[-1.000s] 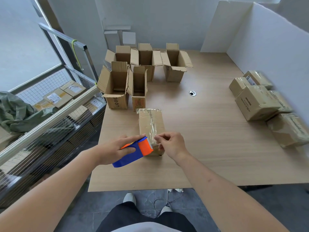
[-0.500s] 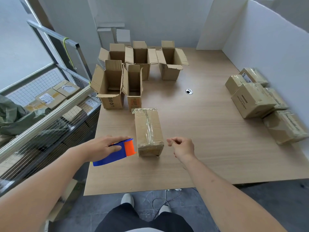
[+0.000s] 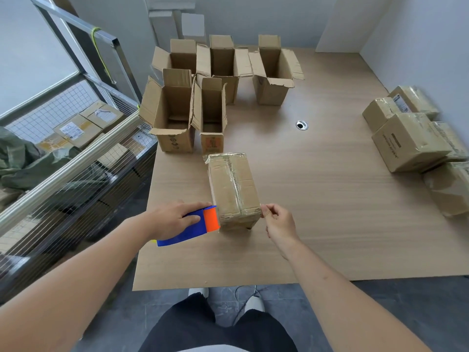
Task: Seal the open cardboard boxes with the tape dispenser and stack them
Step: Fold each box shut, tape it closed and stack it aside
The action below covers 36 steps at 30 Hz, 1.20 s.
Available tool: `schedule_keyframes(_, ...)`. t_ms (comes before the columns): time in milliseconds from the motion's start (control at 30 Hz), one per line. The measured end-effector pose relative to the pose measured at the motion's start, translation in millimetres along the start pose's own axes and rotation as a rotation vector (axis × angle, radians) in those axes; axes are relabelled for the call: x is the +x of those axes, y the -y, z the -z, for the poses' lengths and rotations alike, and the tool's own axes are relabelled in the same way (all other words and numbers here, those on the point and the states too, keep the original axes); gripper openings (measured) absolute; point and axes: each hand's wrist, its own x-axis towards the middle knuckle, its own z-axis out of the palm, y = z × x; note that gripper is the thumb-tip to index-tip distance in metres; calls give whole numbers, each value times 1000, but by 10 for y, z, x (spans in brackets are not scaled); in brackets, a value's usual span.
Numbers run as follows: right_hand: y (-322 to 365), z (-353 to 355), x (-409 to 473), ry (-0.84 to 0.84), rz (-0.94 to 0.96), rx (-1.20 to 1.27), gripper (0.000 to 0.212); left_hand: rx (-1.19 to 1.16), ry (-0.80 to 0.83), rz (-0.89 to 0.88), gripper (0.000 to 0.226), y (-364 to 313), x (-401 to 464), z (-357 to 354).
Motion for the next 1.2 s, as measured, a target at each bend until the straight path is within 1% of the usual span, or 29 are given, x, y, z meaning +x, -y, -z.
schedule_keyframes(33,15,-28,7,24,-9,-40,24,3,-3,-6,48,-18,19,0)
schedule_keyframes(100,22,-76,29,83,-50,-116,47,2,0,-15,48,-28,41,9)
schedule_keyframes(133,17,-83,33,96,-40,-174,53,1,7,-15,48,-17,46,13)
schedule_keyframes(167,25,-89,30,64,25,-257,52,2,15,-13,48,-2,48,16)
schedule_keyframes(200,49,-91,12,-21,140,-357,49,6,21,-9,49,14,47,17)
schedule_keyframes(233,80,-99,-13,-125,290,-454,46,6,23,-7,49,24,47,15)
schedule_keyframes(267,124,-124,-31,-189,458,-553,46,-4,19,-8,48,30,50,8)
schedule_keyframes(300,162,-172,-36,-176,626,-655,48,-20,11,-12,48,30,54,-2)
schedule_keyframes(333,182,-232,-35,-85,781,-761,52,-30,3,-18,48,26,58,-15)
schedule_keyframes(367,183,-296,-24,40,897,-868,57,-32,-2,-21,48,26,61,-28)
schedule_keyframes(400,169,-347,2,151,967,-969,61,-34,-2,-20,48,34,60,-37)
schedule_keyframes(433,150,-380,38,212,1008,-1055,63,-45,1,-16,48,54,53,-44)
schedule_keyframes(467,126,-394,72,223,1035,-1117,62,-67,6,-13,48,91,38,-49)
schedule_keyframes(533,81,-418,119,187,1055,-1163,61,-133,14,-16,48,201,-20,-63)
schedule_keyframes(667,17,-458,141,152,1068,-1160,66,-247,35,-71,51,411,-173,-158)
schedule_keyframes(833,99,-417,117,234,993,-1160,64,-250,28,-89,51,453,-168,-190)
schedule_keyframes(933,135,-412,97,287,937,-1179,61,-196,22,-51,50,466,-164,-230)
schedule_keyframes(1200,226,-439,42,330,883,-1142,60,-233,-18,73,44,229,38,-406)
